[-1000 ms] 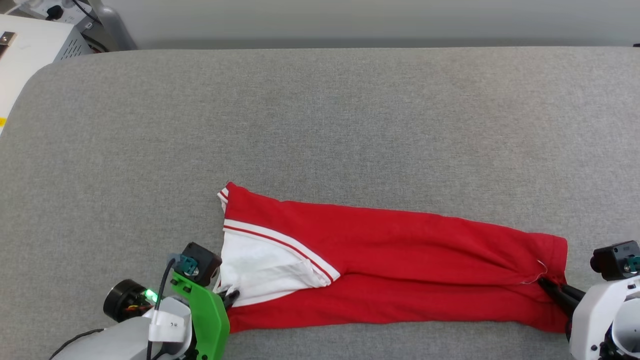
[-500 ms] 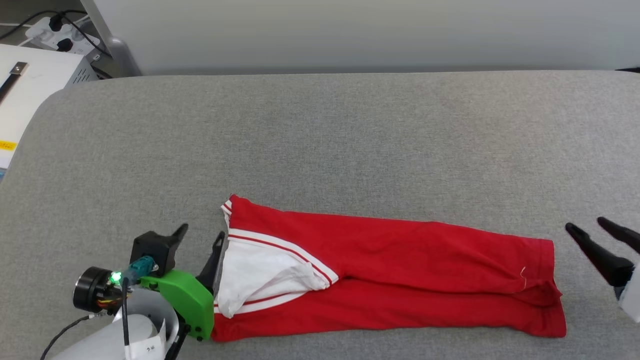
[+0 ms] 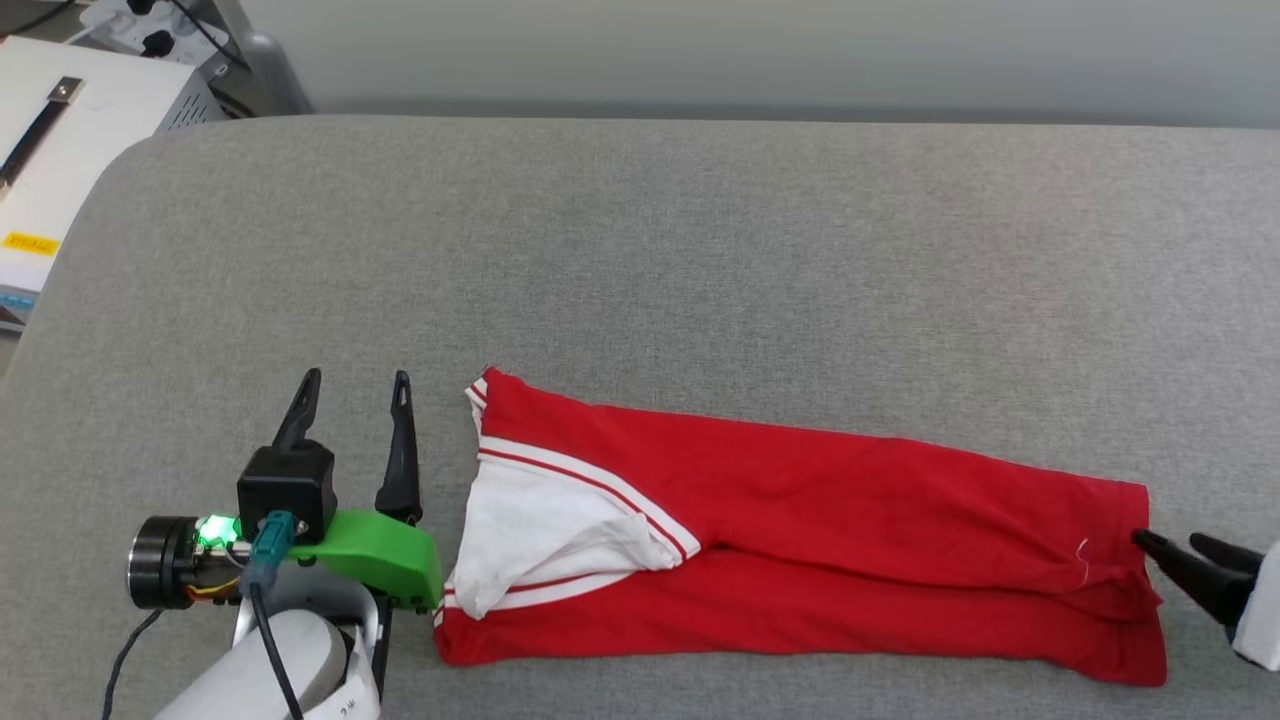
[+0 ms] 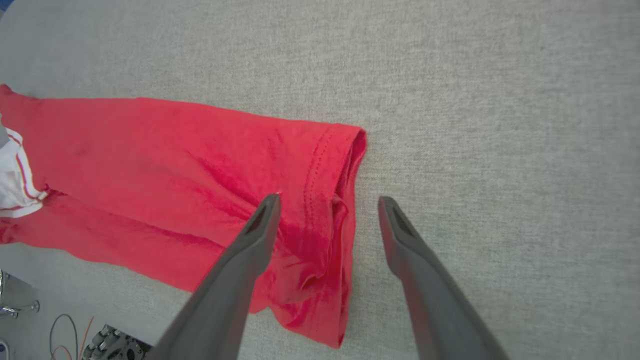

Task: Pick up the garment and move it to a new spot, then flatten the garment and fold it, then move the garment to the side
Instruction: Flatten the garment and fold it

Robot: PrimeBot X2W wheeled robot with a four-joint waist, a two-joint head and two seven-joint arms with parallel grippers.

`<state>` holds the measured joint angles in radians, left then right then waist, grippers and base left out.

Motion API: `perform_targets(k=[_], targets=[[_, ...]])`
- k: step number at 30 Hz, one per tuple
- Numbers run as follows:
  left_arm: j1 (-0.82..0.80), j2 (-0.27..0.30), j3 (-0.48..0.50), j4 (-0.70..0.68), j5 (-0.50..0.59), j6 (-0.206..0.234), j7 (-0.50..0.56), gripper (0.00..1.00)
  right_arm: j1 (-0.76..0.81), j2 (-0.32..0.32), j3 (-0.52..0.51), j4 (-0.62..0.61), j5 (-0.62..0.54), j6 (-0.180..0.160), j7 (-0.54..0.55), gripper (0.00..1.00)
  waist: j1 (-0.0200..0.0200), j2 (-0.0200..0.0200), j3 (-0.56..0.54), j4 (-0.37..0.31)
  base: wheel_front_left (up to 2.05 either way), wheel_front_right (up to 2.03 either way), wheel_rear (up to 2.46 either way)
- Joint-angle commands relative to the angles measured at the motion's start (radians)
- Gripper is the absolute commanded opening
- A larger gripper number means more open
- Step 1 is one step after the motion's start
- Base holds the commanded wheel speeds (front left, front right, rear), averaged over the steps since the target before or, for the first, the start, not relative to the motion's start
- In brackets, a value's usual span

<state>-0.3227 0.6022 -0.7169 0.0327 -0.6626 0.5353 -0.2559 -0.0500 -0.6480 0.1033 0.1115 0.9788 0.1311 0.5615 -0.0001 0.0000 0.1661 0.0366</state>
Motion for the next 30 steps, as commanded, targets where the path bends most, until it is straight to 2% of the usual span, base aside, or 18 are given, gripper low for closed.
perform_targets(k=[1, 5, 10, 14, 18, 19, 24, 30], targets=[[0.028, -0.020, 0.029, -0.007, 0.033, 0.001, -0.006, 1.00, -0.025, 0.013, 0.009, 0.020, -0.011, 0.000, 0.004, 1.00, 0.0001, 0.0000, 0.013, 0.010, 0.00, 0.00, 0.00], [0.079, -0.077, 0.116, -0.020, 0.120, -0.024, -0.006, 1.00, -0.065, 0.042, 0.044, 0.098, -0.035, 0.000, 0.005, 1.00, 0.0001, 0.0000, 0.027, 0.021, 0.00, 0.00, 0.00], [0.129, -0.150, 0.200, -0.017, 0.209, -0.077, -0.006, 1.00, -0.097, 0.077, 0.117, 0.184, -0.055, 0.000, 0.012, 1.00, 0.0001, 0.0000, 0.040, 0.034, 0.00, 0.00, 0.00], [0.146, -0.207, 0.242, 0.002, 0.274, -0.129, -0.006, 1.00, -0.098, 0.108, 0.181, 0.202, -0.021, 0.000, 0.013, 1.00, 0.0001, 0.0000, 0.043, 0.044, 0.00, 0.00, 0.00], [0.159, -0.249, 0.294, 0.021, 0.324, -0.168, -0.006, 1.00, -0.106, 0.103, 0.226, 0.201, -0.012, 0.000, -0.017, 1.00, 0.0001, 0.0000, 0.042, 0.037, 0.00, 0.00, 0.00], [0.163, -0.260, 0.306, 0.026, 0.335, -0.180, -0.006, 1.00, -0.110, 0.098, 0.230, 0.205, -0.013, 0.000, -0.036, 0.00, 0.0001, 0.0000, 0.040, 0.034, 0.00, 0.00, 0.00], [0.183, -0.301, 0.355, 0.043, 0.385, -0.221, -0.006, 1.00, -0.128, 0.064, 0.235, 0.229, 0.003, 0.000, -0.085, 0.00, 0.0001, 0.0000, 0.024, 0.021, 0.00, 0.00, 0.00], [0.215, -0.336, 0.408, 0.055, 0.435, -0.264, -0.006, 1.00, -0.143, -0.021, 0.191, 0.252, 0.032, 0.000, -0.108, 0.00, 0.0001, 0.0000, -0.002, 0.012, 0.00, 0.00, 0.00]])
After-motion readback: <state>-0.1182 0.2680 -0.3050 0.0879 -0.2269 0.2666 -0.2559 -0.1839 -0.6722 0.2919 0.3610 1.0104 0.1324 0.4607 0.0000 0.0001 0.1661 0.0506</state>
